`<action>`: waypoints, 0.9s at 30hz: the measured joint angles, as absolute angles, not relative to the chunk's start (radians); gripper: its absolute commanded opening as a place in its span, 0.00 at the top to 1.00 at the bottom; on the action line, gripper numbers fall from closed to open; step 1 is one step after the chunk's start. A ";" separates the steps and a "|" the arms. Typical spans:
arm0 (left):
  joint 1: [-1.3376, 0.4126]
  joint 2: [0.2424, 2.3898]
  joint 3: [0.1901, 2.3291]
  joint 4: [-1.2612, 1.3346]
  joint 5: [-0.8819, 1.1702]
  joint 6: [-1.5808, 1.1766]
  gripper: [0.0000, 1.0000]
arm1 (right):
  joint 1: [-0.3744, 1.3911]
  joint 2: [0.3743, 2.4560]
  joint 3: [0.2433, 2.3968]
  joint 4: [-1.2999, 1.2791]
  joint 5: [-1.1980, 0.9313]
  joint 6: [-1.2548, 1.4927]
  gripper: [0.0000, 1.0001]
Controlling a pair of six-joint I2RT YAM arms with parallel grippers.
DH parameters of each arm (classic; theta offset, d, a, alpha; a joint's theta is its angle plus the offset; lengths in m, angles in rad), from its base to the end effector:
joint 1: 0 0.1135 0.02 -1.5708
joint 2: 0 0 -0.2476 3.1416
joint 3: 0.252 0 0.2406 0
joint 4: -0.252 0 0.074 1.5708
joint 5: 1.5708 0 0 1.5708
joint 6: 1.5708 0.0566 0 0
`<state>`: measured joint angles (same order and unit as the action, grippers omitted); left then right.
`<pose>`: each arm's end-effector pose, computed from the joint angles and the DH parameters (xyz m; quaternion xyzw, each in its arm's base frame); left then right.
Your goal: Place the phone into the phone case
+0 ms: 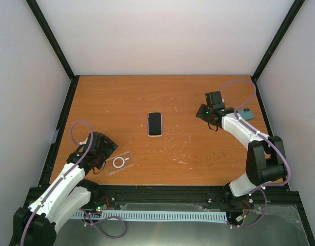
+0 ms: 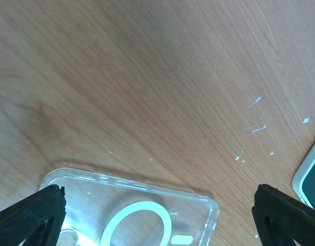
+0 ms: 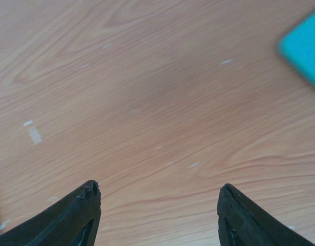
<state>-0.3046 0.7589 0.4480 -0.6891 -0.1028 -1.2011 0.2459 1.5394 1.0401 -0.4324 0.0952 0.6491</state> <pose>0.1457 -0.0397 0.1601 -0.4283 0.8573 -0.1563 0.2389 0.3148 0.0735 0.1975 0.2045 0.9261 0.0950 0.3024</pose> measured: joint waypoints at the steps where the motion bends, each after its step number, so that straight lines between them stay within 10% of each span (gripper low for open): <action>1: -0.305 0.759 0.450 -0.702 -0.110 -1.214 0.01 | 0.224 1.539 1.040 -0.443 0.119 0.647 0.29; 8: -0.304 0.796 0.451 -0.759 -0.123 -1.294 0.01 | 0.056 1.556 1.040 -0.497 0.243 0.670 0.11; 27: -0.303 0.789 0.440 -0.794 -0.131 -1.364 0.01 | -0.084 1.899 1.357 -0.627 0.278 0.879 0.10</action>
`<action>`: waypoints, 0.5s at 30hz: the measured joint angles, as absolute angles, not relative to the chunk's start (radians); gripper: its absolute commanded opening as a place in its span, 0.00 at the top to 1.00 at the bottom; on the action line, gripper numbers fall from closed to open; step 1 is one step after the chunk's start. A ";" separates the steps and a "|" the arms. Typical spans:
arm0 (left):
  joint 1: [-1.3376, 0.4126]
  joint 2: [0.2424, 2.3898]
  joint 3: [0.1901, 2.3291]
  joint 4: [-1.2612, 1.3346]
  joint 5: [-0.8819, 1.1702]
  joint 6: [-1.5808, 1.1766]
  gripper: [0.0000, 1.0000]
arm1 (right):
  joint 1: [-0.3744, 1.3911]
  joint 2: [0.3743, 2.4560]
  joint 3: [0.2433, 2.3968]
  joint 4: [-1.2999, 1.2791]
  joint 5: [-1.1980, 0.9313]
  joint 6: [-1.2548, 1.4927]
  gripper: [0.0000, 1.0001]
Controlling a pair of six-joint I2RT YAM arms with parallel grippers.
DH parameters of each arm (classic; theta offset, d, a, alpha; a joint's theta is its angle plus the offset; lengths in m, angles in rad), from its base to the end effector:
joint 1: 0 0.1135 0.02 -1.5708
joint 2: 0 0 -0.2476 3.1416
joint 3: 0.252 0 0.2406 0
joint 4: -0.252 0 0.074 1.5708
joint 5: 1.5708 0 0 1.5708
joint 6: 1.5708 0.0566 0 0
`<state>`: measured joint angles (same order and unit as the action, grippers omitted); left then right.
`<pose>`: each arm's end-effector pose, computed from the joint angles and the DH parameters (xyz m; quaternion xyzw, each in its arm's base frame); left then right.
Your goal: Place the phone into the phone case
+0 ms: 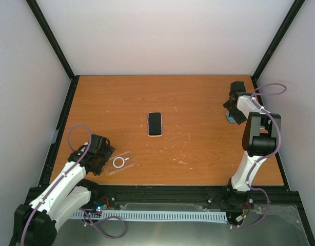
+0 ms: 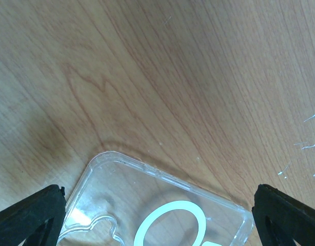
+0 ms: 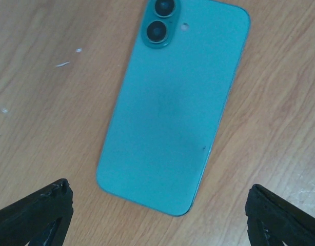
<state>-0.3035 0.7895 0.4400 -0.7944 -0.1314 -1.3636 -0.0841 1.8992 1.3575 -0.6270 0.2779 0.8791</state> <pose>0.1348 -0.0345 0.1474 -0.5050 0.8344 -0.1134 0.1896 0.3780 -0.0475 0.1610 0.4740 0.8472 -0.0486 0.2349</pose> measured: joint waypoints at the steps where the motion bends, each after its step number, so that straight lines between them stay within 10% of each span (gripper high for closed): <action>1: -0.303 0.789 0.440 -0.794 -0.131 -1.364 0.01 | -0.089 1.916 1.373 -0.641 0.279 0.891 0.10; 15: -0.303 0.787 0.440 -0.794 -0.131 -1.362 0.01 | -0.113 2.064 1.499 -0.746 0.251 0.971 0.09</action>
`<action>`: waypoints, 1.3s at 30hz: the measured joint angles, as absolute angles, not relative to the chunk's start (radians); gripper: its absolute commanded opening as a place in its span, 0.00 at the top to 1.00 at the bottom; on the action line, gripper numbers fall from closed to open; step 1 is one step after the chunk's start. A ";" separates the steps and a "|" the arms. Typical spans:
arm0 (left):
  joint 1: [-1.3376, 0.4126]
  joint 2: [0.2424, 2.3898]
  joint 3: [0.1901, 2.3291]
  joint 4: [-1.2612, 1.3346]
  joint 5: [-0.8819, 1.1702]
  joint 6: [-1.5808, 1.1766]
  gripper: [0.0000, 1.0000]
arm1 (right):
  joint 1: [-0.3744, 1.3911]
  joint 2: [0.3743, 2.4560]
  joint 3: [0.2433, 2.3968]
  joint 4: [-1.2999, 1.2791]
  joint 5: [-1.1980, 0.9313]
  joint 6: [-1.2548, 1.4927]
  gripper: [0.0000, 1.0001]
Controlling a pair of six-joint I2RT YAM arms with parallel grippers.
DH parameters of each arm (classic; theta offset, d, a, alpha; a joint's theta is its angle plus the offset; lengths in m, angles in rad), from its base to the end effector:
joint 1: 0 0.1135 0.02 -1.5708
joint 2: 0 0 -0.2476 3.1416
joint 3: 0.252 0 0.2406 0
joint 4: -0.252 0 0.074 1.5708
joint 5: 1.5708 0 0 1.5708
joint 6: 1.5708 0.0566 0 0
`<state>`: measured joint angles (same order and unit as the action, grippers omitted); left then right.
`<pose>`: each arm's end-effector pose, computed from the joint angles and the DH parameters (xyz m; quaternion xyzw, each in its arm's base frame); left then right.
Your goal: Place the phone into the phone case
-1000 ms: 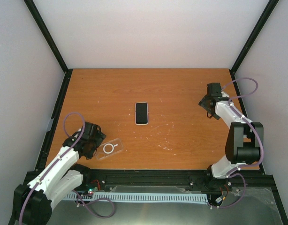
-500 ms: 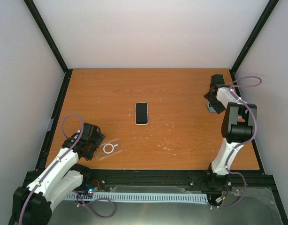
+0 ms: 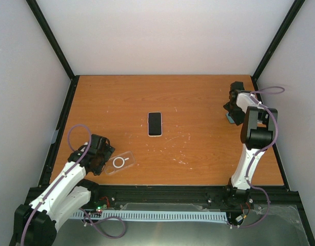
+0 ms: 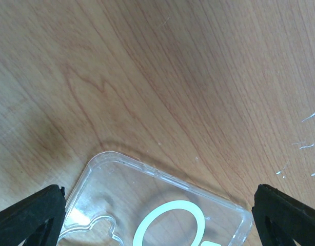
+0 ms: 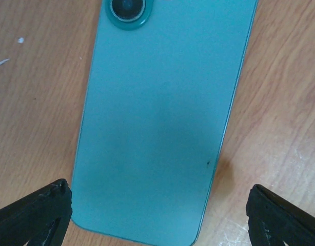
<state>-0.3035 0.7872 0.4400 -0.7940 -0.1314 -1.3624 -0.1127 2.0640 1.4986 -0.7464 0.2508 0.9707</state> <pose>0.1348 -0.0344 0.1477 -0.5045 0.8344 -0.1142 0.1905 0.3950 -0.0588 0.1329 0.5211 0.8347 -0.0595 0.1681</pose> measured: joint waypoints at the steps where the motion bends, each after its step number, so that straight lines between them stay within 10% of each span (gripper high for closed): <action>1: -0.303 0.786 0.440 -0.794 -0.132 -1.362 0.01 | -0.113 2.076 1.508 -0.754 0.250 0.976 0.09; 24: -0.303 0.784 0.440 -0.785 -0.124 -1.350 0.01 | -0.117 2.196 1.656 -0.865 0.239 1.018 0.16; 39: -0.303 0.847 0.434 -0.672 -0.027 -1.255 0.01 | -0.071 2.035 1.396 -0.749 0.213 0.904 0.24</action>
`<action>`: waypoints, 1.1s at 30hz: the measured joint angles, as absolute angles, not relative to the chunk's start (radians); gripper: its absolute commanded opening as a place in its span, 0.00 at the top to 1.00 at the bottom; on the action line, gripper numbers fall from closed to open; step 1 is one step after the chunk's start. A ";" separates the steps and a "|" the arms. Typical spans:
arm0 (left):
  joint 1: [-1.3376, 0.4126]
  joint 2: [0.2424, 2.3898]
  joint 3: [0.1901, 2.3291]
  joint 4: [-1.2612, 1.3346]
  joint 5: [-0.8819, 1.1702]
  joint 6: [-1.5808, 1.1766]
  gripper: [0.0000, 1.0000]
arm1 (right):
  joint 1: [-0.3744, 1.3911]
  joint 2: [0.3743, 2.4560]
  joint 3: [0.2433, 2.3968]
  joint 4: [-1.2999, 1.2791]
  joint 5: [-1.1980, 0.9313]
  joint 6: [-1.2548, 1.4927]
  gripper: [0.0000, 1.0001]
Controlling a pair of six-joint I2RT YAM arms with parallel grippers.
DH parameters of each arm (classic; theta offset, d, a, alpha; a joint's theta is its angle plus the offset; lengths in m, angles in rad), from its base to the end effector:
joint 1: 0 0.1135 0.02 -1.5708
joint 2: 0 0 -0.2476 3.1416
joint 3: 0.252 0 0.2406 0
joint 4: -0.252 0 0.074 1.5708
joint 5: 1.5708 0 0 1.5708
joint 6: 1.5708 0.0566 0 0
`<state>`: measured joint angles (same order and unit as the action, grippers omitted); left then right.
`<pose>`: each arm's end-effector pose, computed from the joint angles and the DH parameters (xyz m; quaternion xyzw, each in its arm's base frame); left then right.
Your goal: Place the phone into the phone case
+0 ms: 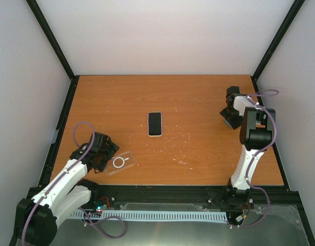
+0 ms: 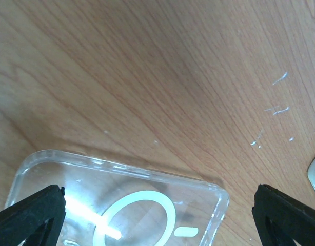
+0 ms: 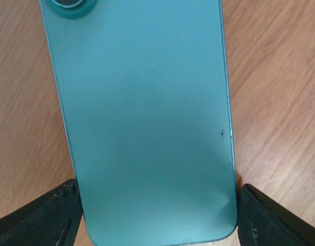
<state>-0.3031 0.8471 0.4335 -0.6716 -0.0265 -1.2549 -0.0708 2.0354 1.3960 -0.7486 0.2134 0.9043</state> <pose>0.1479 -0.0447 0.1448 -0.4475 0.8613 -0.1597 0.1801 0.3754 -0.0386 0.1168 0.4724 0.8702 -0.0602 0.1259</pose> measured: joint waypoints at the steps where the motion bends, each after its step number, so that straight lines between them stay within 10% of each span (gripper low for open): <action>1: -0.303 0.853 0.430 -0.658 -0.018 -1.249 0.01 | -0.061 2.025 1.378 -0.735 0.216 0.890 0.24; 33: -0.327 1.053 0.487 -0.394 0.143 -1.169 0.01 | 0.443 1.536 0.758 -0.543 0.168 0.738 0.31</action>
